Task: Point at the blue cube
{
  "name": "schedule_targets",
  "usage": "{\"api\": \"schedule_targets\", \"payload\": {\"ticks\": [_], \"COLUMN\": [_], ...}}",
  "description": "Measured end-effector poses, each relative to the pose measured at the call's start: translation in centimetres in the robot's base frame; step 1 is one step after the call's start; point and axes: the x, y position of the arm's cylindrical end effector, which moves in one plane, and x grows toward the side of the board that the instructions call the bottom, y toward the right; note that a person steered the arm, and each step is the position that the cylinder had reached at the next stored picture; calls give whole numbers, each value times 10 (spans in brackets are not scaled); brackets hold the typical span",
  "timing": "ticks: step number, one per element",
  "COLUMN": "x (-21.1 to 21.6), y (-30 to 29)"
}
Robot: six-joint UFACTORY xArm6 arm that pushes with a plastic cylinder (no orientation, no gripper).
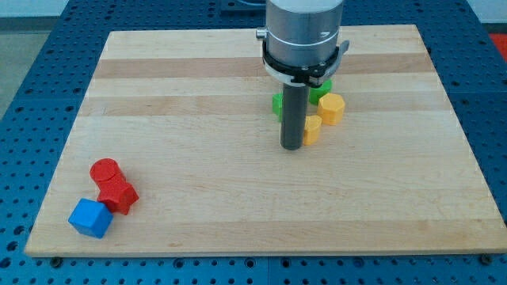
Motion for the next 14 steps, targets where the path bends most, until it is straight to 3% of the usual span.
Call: {"api": "schedule_targets", "payload": {"ticks": [2, 3, 5, 7, 14], "x": [-5, 17, 90, 151, 153], "y": [0, -2, -38, -112, -163]}}
